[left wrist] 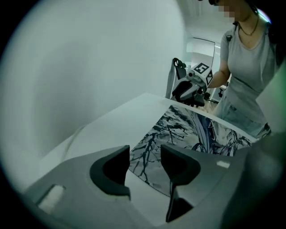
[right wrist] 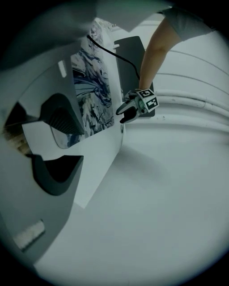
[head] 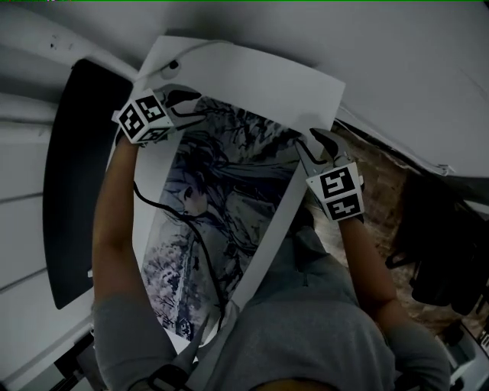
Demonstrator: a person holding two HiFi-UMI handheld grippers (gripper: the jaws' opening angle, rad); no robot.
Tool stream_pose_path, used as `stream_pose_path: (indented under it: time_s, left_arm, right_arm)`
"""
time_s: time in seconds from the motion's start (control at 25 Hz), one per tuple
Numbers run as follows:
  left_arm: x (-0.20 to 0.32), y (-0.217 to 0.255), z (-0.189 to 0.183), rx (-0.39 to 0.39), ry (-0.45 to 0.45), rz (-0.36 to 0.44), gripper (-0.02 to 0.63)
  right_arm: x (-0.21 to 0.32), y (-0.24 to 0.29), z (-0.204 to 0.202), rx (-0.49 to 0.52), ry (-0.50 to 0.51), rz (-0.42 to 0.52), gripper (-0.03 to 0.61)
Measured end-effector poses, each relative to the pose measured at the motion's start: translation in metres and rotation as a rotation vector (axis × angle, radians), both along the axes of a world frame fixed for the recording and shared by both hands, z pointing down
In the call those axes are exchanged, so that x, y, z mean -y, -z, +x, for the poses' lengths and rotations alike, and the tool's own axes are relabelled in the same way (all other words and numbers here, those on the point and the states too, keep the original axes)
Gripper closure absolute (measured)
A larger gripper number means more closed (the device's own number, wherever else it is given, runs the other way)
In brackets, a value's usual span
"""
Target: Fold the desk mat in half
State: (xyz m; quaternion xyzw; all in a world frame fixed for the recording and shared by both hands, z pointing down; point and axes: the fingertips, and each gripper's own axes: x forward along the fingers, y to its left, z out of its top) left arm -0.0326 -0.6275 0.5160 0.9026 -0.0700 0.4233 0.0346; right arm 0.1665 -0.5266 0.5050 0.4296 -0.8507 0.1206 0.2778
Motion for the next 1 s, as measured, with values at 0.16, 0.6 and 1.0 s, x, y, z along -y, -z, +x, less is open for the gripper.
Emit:
stream_pose_path:
  time_s: [0.16, 0.6, 1.0]
  left_arm:
    - [0.01, -0.012, 0.0, -0.015, 0.016, -0.055, 0.376]
    - [0.015, -0.04, 0.003, 0.064, -0.055, -0.114, 0.353]
    - [0.009, -0.036, 0.006, 0.008, -0.062, -0.109, 0.407]
  right_arm:
    - [0.005, -0.023, -0.004, -0.028, 0.018, -0.053, 0.431]
    - [0.01, -0.041, -0.006, 0.033, -0.028, -0.156, 0.441]
    - [0.006, -0.041, -0.011, 0.011, -0.014, -0.196, 0.433]
